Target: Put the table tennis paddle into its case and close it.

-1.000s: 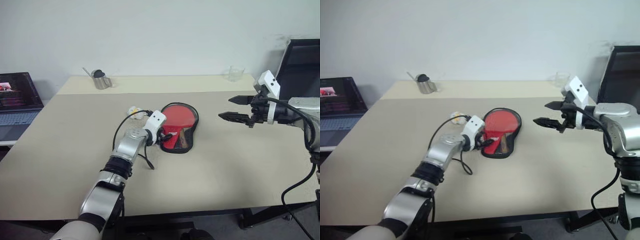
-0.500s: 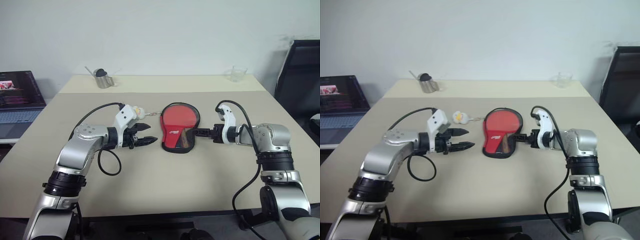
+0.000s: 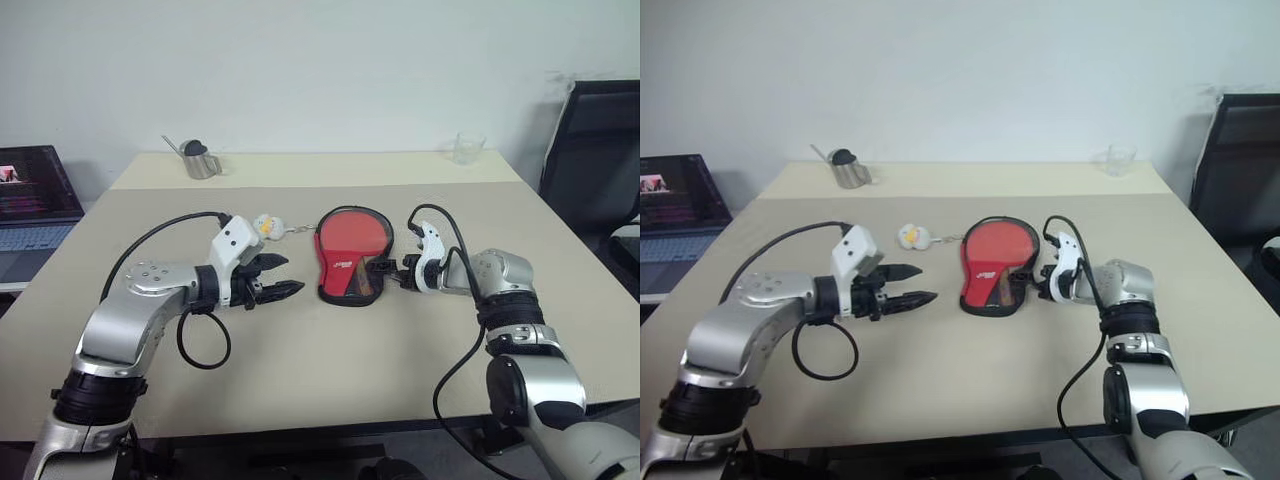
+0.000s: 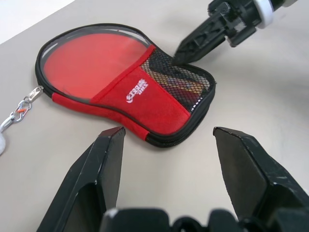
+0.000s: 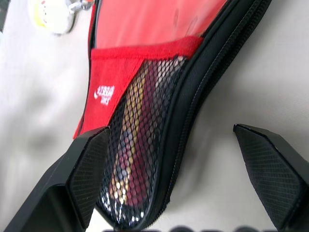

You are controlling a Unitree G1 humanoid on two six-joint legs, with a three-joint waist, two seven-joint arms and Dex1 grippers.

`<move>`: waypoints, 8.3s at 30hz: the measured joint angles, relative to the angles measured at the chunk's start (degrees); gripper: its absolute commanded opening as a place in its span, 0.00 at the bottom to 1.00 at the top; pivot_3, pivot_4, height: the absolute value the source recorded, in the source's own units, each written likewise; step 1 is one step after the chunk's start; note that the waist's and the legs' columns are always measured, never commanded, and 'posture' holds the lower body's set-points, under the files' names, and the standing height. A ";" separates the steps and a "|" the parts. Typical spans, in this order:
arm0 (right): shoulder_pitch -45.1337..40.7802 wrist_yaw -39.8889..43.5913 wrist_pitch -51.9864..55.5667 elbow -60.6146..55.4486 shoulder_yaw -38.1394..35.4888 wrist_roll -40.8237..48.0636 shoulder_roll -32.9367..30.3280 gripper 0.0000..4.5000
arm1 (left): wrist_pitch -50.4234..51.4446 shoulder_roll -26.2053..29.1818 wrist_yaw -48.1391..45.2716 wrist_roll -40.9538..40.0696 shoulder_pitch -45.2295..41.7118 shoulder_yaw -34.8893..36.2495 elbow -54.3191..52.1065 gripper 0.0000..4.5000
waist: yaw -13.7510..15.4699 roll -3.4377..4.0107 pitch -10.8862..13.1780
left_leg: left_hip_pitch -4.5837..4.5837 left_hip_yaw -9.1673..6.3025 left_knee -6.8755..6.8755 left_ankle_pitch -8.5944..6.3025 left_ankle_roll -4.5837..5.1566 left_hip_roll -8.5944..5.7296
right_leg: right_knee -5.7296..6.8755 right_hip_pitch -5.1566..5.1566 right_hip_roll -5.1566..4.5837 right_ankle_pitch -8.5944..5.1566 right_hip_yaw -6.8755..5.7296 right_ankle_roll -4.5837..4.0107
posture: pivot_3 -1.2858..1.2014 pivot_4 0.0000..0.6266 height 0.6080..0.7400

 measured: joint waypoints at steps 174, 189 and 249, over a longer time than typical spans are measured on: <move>13.96 8.79 -37.86 -14.81 29.09 -14.05 4.74 0.97 | -7.67 -4.70 10.75 6.10 -10.48 -5.07 21.50 0.71 | 0.69 -0.29 -0.19 | -0.35 -0.04 0.02 -0.28 0.12 0.05 | -0.09 -0.25 0.20 -0.15 0.11 -0.22 | 0.52 0.24 1.00; 21.30 17.72 -34.23 -24.37 32.19 -16.02 6.08 0.97 | -6.70 -18.63 18.89 15.26 -32.27 -10.35 53.65 0.71 | 0.17 -0.41 -0.37 | -0.16 -0.08 0.04 -0.26 0.13 0.05 | -0.01 -0.11 0.22 -0.15 0.09 -0.22 | 0.52 0.24 1.00; 30.42 16.25 -17.78 -44.58 31.29 -15.35 2.21 0.99 | -35.81 -37.44 35.10 40.17 -45.53 -15.35 93.26 0.03 | 1.22 -0.57 -0.77 | -0.13 -0.16 0.06 -0.26 0.10 -0.12 | -0.08 0.05 0.19 -0.13 -0.03 -0.17 | 0.52 0.24 1.00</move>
